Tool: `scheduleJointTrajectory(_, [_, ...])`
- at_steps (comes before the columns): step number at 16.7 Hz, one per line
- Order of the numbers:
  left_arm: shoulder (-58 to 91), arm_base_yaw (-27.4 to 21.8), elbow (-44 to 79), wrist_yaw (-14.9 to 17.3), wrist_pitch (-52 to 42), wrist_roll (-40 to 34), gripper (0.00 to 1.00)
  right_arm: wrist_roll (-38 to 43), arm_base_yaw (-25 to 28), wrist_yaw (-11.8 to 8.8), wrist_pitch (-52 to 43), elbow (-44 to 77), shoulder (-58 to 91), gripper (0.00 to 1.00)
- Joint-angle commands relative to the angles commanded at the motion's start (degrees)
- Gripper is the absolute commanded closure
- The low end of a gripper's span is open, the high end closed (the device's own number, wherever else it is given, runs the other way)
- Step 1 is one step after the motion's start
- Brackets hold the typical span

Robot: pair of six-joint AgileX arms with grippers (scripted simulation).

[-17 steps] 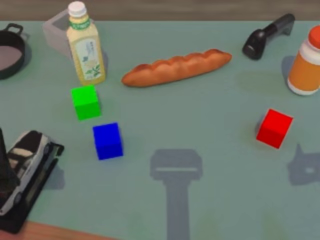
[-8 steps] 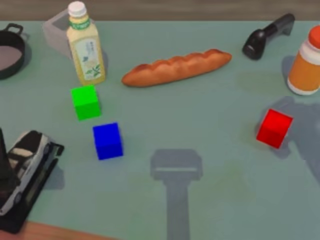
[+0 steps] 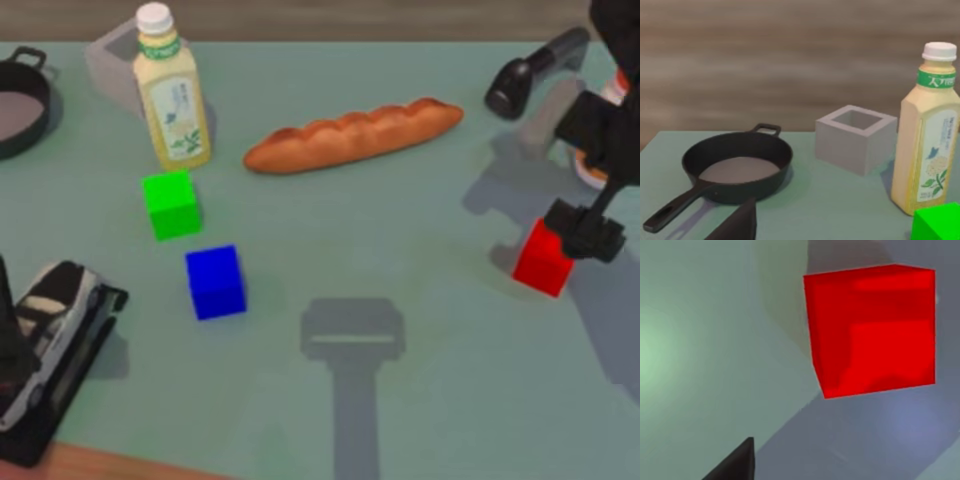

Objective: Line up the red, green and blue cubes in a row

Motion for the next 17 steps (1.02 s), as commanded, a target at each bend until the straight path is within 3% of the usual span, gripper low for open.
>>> scheduleJointTrajectory(5, [0.0,0.0,0.0,0.0,0.0,0.0,0.00,-4.7,1.5,0.1,-6.2,10.7,10.9,0.00])
scheduleJointTrajectory(11, [0.0,0.0,0.0,0.0,0.0,0.0,0.00,-4.9,1.3,0.1,-6.4,11.2,11.3,0.00])
scheduleJointTrajectory(17, [0.0,0.0,0.0,0.0,0.0,0.0,0.00,-4.9,1.6,0.2,2.9,5.4,14.7,0.00])
